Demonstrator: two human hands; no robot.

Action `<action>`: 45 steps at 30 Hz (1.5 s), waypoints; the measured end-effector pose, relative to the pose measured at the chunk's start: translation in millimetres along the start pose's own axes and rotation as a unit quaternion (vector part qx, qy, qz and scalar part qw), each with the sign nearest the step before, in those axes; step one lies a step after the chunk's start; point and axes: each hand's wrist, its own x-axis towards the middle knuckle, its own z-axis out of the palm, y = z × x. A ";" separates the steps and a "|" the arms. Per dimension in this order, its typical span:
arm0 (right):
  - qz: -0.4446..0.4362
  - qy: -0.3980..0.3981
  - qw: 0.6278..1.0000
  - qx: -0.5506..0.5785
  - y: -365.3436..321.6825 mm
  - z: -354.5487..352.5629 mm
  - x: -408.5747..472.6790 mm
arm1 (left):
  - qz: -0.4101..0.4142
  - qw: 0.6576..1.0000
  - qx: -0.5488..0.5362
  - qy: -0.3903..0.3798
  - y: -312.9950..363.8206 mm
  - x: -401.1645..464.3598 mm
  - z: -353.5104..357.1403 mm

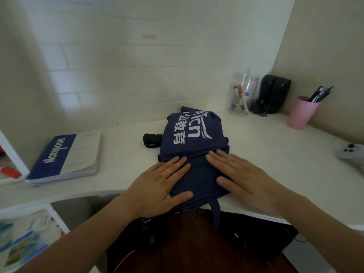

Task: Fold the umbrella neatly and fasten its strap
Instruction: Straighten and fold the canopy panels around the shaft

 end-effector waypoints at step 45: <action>0.301 0.188 0.728 0.586 26.3 -93.2 132.0 | 0.089 0.996 -0.023 0.003 -5.3 3.4 -1.3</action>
